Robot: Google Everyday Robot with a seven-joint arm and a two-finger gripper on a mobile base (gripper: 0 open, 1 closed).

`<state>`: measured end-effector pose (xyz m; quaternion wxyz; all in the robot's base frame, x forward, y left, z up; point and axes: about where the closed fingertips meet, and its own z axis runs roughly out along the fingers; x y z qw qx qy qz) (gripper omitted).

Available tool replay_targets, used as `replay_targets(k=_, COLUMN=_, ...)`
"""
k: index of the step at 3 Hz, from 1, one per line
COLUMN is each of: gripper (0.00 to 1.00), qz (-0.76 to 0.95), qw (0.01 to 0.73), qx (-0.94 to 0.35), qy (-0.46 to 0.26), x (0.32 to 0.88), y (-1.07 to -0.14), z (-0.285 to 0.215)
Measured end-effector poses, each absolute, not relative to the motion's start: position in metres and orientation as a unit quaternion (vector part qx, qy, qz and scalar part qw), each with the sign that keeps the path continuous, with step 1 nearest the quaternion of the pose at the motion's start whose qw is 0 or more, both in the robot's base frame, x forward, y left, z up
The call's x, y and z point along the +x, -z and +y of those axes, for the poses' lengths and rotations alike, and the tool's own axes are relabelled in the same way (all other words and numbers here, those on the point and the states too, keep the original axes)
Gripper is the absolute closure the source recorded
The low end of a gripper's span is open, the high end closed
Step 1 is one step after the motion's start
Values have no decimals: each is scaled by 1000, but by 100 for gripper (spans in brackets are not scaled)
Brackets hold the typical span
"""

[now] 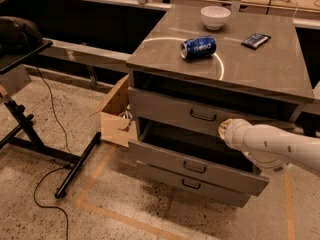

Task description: Close top drawer

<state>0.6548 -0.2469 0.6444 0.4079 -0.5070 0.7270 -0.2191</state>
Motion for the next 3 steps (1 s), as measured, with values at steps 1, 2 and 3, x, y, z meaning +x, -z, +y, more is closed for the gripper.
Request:
replay_targets(k=1, gripper=100, qz=735, qw=397, qx=-514, qy=196, x=617, y=-645, z=-250)
replay_targets(k=2, gripper=85, qz=734, qw=393, qx=-521, qy=187, x=607, y=-644, z=-246)
replay_targets(k=3, gripper=61, qz=734, qw=394, qx=-521, qy=187, x=607, y=-644, z=-245)
